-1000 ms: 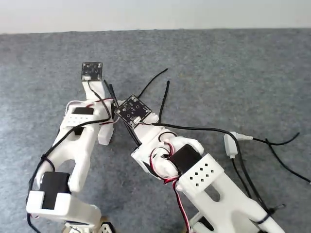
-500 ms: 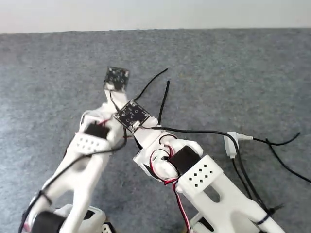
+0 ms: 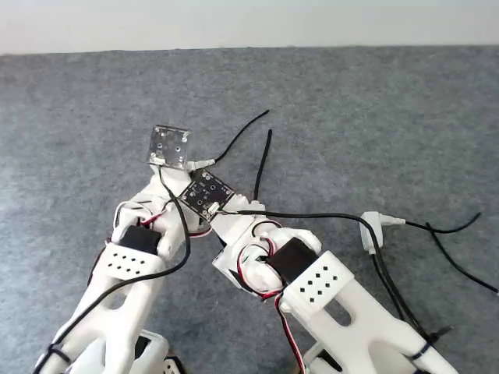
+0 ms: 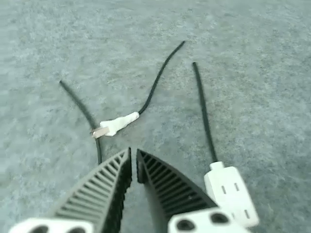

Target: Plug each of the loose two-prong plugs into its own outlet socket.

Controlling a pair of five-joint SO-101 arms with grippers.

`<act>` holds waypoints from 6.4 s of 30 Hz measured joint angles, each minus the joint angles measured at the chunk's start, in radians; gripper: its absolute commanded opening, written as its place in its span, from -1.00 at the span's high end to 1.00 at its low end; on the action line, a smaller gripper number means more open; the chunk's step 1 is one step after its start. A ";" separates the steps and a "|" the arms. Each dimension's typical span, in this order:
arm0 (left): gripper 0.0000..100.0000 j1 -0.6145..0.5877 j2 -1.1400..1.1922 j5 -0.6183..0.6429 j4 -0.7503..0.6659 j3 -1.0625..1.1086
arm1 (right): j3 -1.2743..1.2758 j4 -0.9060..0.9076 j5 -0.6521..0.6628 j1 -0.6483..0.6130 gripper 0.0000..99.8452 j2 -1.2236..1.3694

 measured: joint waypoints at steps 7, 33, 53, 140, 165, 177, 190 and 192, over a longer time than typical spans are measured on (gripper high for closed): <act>0.97 -0.230 -0.008 0.002 -0.384 0.215 | 0.002 -0.126 -0.138 0.169 0.98 0.000; 0.97 -0.368 -0.009 0.003 -0.941 0.500 | 0.068 -0.448 -0.153 0.284 0.98 0.138; 0.97 -0.368 -0.009 0.003 -0.941 0.500 | 0.068 -0.483 -0.106 0.313 0.98 0.155; 0.78 -0.368 -0.015 0.003 -0.941 0.520 | -0.003 -0.318 -0.032 0.178 0.46 0.381; 0.74 -0.368 -0.015 0.003 -0.941 0.549 | -0.015 -0.577 0.043 0.278 0.98 0.534; 0.74 -0.368 -0.015 0.003 -0.941 0.549 | -0.029 -0.348 0.015 0.516 0.98 0.328; 0.75 -0.368 -0.015 0.003 -0.941 0.549 | -0.029 -0.250 0.015 0.779 0.98 0.216; 0.75 -0.368 -0.015 0.003 -0.941 0.549 | -0.054 -0.244 0.009 0.833 0.98 0.216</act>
